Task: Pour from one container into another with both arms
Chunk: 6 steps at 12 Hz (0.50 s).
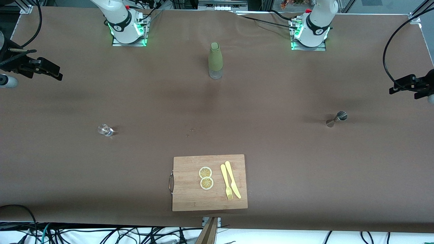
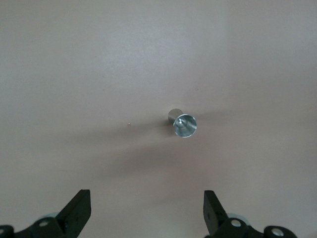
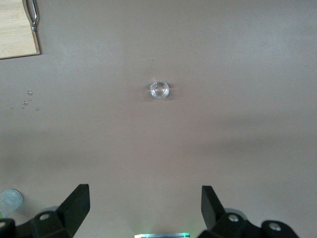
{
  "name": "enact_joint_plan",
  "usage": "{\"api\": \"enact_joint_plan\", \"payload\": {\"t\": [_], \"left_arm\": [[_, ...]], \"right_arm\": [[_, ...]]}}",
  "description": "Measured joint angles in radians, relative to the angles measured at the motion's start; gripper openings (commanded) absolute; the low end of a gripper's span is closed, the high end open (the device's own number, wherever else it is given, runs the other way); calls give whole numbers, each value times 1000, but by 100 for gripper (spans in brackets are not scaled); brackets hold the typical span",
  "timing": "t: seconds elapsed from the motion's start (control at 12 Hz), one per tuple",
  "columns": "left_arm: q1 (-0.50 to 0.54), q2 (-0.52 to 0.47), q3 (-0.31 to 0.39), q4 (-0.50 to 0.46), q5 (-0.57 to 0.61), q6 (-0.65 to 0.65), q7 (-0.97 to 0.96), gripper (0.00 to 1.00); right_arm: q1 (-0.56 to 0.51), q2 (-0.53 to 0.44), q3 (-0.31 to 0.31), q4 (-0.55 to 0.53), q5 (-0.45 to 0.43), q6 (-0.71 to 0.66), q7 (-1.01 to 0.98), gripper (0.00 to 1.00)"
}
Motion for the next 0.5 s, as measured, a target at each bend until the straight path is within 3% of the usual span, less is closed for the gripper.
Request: {"api": "enact_joint_plan", "payload": {"t": [0.5], "left_arm": [[92, 28, 0, 52, -70, 10, 321, 100]], "right_arm": [[0, 0, 0, 0, 0, 0, 0, 100]]}}
